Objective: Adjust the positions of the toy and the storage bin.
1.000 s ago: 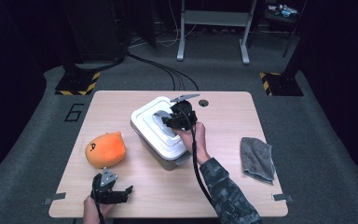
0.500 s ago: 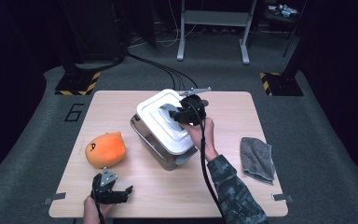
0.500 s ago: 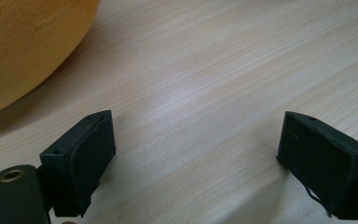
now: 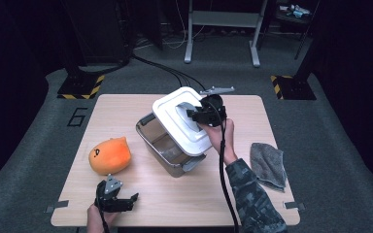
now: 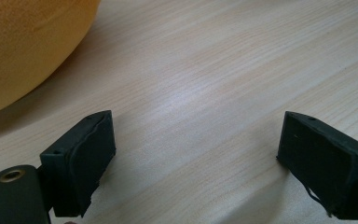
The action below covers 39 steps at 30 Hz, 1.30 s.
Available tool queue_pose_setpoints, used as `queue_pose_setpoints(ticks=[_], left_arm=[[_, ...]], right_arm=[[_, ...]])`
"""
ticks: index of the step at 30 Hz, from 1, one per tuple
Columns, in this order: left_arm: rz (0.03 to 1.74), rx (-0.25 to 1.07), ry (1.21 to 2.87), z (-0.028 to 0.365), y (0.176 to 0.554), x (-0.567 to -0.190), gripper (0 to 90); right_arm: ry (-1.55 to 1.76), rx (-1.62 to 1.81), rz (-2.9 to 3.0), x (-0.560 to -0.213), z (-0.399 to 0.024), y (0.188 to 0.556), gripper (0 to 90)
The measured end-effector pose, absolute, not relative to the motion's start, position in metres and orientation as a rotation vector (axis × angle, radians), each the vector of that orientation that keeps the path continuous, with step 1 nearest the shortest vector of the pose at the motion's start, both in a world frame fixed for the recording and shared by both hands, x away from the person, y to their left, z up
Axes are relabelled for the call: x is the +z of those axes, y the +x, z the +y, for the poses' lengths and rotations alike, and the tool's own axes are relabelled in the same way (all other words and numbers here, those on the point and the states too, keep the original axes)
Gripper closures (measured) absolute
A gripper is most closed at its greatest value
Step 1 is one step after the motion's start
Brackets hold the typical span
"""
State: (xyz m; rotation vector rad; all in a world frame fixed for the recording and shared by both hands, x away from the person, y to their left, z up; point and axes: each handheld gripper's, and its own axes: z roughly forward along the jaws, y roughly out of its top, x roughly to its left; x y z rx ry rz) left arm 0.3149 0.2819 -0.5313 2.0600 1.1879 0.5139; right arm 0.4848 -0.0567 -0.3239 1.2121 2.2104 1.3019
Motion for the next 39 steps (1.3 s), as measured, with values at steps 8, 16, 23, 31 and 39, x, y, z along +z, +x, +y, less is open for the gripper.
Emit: queue_pose_setpoints(ticks=[8, 16, 23, 31, 39], left_arm=[[1.188, 0.514, 2.060, 0.282, 0.315, -0.531, 10.7], [1.188, 0.513, 2.061, 0.282, 0.315, -0.531, 10.7], [1.186, 0.508, 2.064, 0.282, 0.315, -0.531, 10.7], [1.187, 0.509, 2.063, 0.282, 0.315, -0.531, 10.7], [1.186, 0.523, 2.059, 0.282, 0.315, -0.531, 10.7]], right_arm=[[1.239, 1.322, 2.148, -0.316, -0.075, 0.488, 65.9], [1.269, 1.314, 2.084, -0.312, -0.095, 0.493, 65.9], [1.313, 1.297, 2.029, -0.314, -0.112, 0.498, 65.9], [1.365, 1.264, 1.977, -0.321, -0.125, 0.506, 65.9], [1.404, 1.233, 1.935, -0.329, -0.136, 0.512, 65.9]])
